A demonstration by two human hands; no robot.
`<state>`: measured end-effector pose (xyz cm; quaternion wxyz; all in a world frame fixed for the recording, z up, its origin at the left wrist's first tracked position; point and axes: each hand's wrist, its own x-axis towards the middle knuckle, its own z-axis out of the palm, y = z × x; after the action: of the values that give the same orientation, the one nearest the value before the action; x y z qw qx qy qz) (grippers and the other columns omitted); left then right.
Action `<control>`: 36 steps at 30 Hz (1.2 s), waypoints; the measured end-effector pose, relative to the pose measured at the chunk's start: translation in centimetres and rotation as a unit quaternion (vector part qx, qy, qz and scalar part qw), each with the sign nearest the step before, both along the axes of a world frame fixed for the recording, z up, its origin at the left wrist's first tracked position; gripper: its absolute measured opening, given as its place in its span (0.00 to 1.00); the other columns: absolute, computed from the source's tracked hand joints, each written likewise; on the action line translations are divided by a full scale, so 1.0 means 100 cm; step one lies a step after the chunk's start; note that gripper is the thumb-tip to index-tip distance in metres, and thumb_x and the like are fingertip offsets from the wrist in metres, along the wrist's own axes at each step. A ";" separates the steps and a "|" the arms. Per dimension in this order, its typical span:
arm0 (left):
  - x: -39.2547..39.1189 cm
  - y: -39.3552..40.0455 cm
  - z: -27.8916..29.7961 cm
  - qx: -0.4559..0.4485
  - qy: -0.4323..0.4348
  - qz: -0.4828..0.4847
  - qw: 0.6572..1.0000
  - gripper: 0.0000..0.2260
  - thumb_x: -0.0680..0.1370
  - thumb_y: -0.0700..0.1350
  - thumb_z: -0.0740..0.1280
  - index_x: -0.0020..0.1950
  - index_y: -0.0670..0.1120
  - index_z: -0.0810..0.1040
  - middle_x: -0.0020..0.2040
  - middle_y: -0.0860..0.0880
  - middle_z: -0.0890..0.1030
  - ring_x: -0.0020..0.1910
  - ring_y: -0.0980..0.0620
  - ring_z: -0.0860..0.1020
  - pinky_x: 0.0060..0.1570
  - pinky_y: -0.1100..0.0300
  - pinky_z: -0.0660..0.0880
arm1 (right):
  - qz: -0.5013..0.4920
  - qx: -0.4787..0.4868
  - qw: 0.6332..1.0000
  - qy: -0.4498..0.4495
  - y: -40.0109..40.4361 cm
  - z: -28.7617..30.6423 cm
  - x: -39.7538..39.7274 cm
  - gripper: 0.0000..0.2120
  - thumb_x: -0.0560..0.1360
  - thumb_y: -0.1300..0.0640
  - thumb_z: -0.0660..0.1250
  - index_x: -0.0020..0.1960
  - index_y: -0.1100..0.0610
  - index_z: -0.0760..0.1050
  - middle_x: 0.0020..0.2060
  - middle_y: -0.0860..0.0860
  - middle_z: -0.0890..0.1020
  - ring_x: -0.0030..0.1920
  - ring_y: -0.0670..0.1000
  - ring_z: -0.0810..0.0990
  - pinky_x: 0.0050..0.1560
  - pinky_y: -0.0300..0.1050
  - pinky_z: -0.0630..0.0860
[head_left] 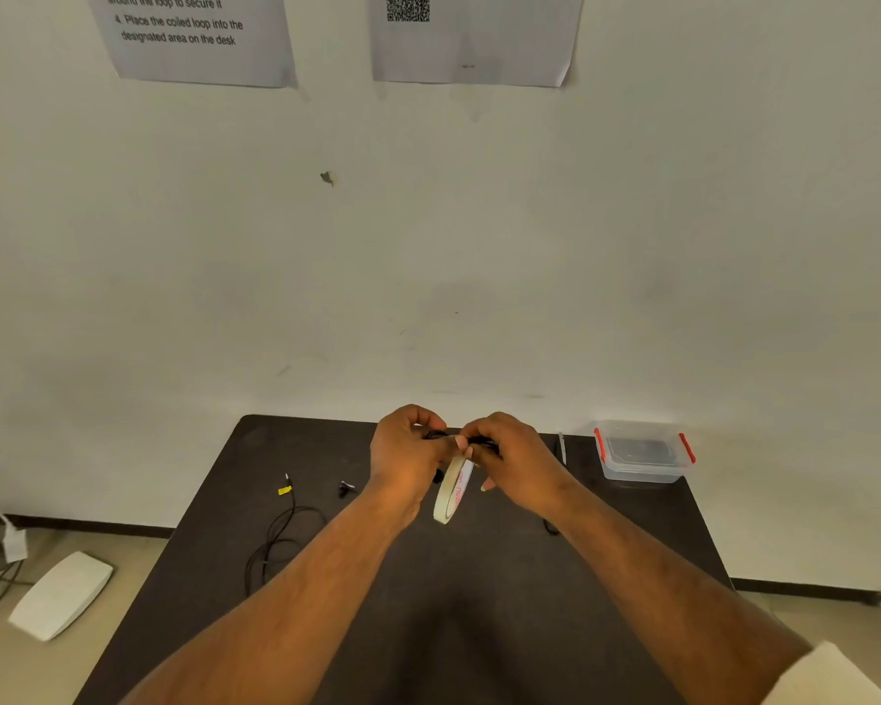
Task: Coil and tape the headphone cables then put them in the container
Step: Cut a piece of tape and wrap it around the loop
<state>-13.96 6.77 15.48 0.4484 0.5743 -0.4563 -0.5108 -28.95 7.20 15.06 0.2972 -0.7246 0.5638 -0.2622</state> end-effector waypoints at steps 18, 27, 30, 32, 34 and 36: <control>0.003 0.021 -0.020 0.134 0.073 -0.086 0.985 0.17 0.79 0.55 0.63 0.55 0.44 0.83 0.55 0.48 0.82 0.56 0.54 0.77 0.58 0.58 0.61 | -0.108 -0.004 0.992 -0.060 -0.023 0.019 0.006 0.07 0.77 0.61 0.65 0.52 0.59 0.80 0.40 0.47 0.79 0.35 0.41 0.74 0.37 0.34 0.68; -0.005 0.015 -0.020 0.015 0.060 -0.023 0.998 0.08 0.77 0.45 0.69 0.44 0.42 0.85 0.38 0.45 0.85 0.38 0.54 0.81 0.41 0.64 0.76 | -0.147 0.090 0.952 -0.253 -0.017 0.029 0.017 0.04 0.74 0.66 0.68 0.44 0.60 0.82 0.38 0.60 0.82 0.32 0.50 0.76 0.31 0.42 0.75; 0.000 0.011 -0.022 0.003 0.093 -0.019 0.996 0.09 0.77 0.45 0.70 0.50 0.40 0.84 0.39 0.42 0.84 0.36 0.53 0.80 0.38 0.63 0.78 | -0.140 0.117 0.933 -0.311 -0.011 0.035 0.024 0.05 0.73 0.68 0.69 0.43 0.61 0.82 0.35 0.56 0.81 0.31 0.48 0.75 0.28 0.39 0.73; 0.006 0.008 -0.023 -0.017 0.118 -0.030 0.992 0.12 0.76 0.44 0.71 0.59 0.44 0.80 0.42 0.39 0.84 0.40 0.51 0.81 0.40 0.65 0.77 | -0.145 0.127 0.921 -0.339 -0.009 0.040 0.024 0.04 0.73 0.69 0.69 0.44 0.64 0.81 0.34 0.56 0.80 0.30 0.48 0.75 0.27 0.38 0.73; 0.011 0.005 -0.025 -0.040 0.122 -0.044 0.991 0.15 0.75 0.42 0.72 0.61 0.48 0.77 0.45 0.37 0.83 0.43 0.49 0.80 0.46 0.60 0.77 | -0.147 0.134 0.918 -0.342 -0.007 0.045 0.024 0.04 0.73 0.69 0.69 0.46 0.66 0.81 0.33 0.56 0.80 0.30 0.48 0.74 0.26 0.38 0.72; 0.011 0.004 -0.025 -0.050 0.144 -0.059 0.987 0.13 0.75 0.38 0.71 0.58 0.51 0.79 0.45 0.41 0.83 0.44 0.51 0.80 0.47 0.60 0.77 | -0.146 0.144 0.914 -0.349 -0.005 0.048 0.025 0.04 0.73 0.70 0.68 0.47 0.66 0.81 0.33 0.56 0.79 0.29 0.47 0.74 0.26 0.38 0.72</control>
<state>-12.81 7.20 12.93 0.5071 0.4436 -0.4449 -0.5900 -26.48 6.66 19.88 0.5346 -0.4456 0.5557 -0.4547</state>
